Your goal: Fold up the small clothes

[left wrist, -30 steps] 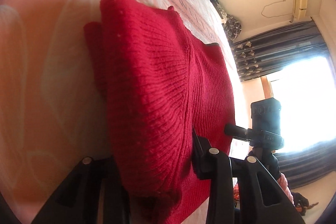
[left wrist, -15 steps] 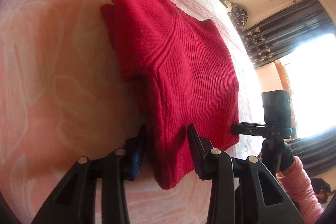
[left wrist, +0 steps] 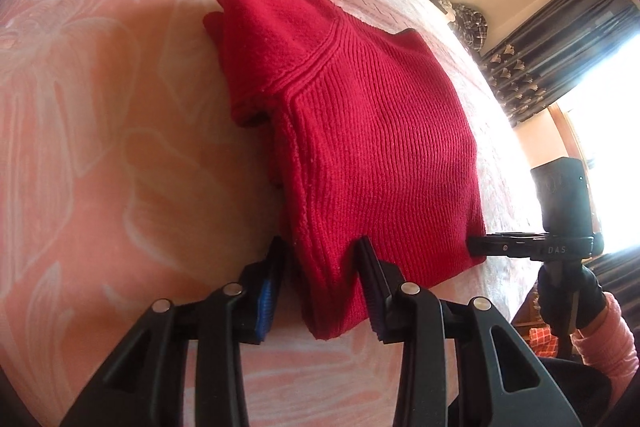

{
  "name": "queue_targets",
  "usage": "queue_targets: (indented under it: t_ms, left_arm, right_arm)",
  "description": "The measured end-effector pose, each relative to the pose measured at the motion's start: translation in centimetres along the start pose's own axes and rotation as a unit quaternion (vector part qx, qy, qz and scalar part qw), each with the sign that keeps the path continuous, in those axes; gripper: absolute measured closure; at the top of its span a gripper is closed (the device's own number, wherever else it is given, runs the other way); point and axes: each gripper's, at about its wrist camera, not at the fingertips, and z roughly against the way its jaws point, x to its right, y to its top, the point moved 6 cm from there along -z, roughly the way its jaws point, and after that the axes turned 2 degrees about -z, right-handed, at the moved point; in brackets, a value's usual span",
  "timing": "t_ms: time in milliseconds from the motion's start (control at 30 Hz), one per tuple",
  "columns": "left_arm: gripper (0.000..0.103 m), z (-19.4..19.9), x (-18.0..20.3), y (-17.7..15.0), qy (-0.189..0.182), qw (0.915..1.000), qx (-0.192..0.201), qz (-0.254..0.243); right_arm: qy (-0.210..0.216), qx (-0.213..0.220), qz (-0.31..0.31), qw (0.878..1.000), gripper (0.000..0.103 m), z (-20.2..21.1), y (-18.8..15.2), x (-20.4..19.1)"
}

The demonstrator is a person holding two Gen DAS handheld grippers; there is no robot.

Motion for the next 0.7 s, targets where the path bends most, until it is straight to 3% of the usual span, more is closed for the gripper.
queue_targets:
  t_ms: [67, 200, 267, 433, 467, 567, 700]
  left_arm:
    - [0.066, 1.1, 0.8, 0.0, 0.013, 0.9998, 0.009, -0.009]
    - [0.063, 4.7, 3.0, 0.0, 0.025, 0.9988, 0.032, -0.028]
    - [0.05, 6.8, 4.2, 0.1, 0.028, 0.9976, 0.053, -0.034]
    - [0.024, 11.7, 7.1, 0.2, 0.046, 0.9921, 0.101, -0.058]
    - [0.016, 12.6, 7.6, 0.2, 0.052, 0.9907, 0.109, -0.063]
    - [0.011, 14.5, 8.5, 0.0, 0.071, 0.9862, 0.132, -0.07]
    - [0.008, 16.4, 8.1, -0.8, 0.101, 0.9828, 0.141, -0.062]
  right_arm:
    - [-0.03, 0.018, 0.018, 0.999, 0.071, 1.3, 0.0, -1.1]
    - [-0.044, 0.073, 0.037, 0.996, 0.048, 5.2, -0.6, -4.3]
    - [-0.057, 0.1, 0.057, 0.992, 0.044, 7.0, -1.0, -6.3]
    - [-0.116, 0.17, 0.094, 0.974, 0.02, 10.9, -1.9, -11.1]
    - [-0.125, 0.183, 0.099, 0.97, 0.018, 11.5, -2.1, -11.8]
    - [-0.155, 0.218, 0.109, 0.957, 0.012, 13.4, -3.2, -13.0]
    - [-0.186, 0.266, 0.116, 0.939, 0.012, 15.3, -4.8, -14.4]
